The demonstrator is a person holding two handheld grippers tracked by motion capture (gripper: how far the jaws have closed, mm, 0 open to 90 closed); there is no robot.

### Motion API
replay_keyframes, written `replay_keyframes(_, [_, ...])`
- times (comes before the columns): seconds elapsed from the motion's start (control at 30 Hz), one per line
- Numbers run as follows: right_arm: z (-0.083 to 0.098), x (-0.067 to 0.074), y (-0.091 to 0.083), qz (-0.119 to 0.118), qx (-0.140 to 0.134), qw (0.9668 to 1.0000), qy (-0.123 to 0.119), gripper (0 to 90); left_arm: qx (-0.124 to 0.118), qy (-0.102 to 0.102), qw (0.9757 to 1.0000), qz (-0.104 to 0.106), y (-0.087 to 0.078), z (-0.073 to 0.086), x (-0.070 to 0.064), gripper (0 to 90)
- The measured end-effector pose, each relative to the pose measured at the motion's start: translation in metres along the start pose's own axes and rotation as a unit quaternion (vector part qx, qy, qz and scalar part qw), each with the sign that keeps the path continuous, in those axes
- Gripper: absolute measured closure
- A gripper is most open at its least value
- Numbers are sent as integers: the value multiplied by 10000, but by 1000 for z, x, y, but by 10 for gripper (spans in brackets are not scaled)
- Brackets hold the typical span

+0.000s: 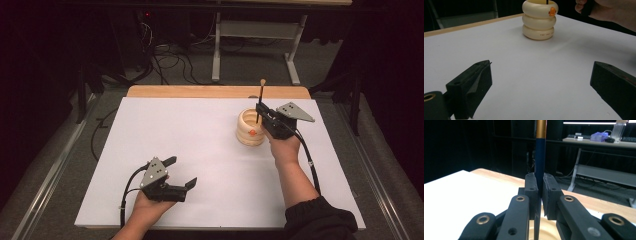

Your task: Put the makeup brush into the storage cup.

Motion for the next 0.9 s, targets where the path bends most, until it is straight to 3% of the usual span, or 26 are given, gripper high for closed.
replay_keyframes(0.9, [37, -4, -2, 2, 449, 9989, 102, 856, 2, 51, 10000, 19, 0, 0, -2, 41])
Point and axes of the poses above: each handheld gripper's, and its own axes: y roughly forward along the jaws, z roughly out of its underside, x roughly to its left, the point moved 7 cm from there along y, roughly forward along the jaws, and after that the axes turned 9 degrees about -x, right-handed, at the moved point
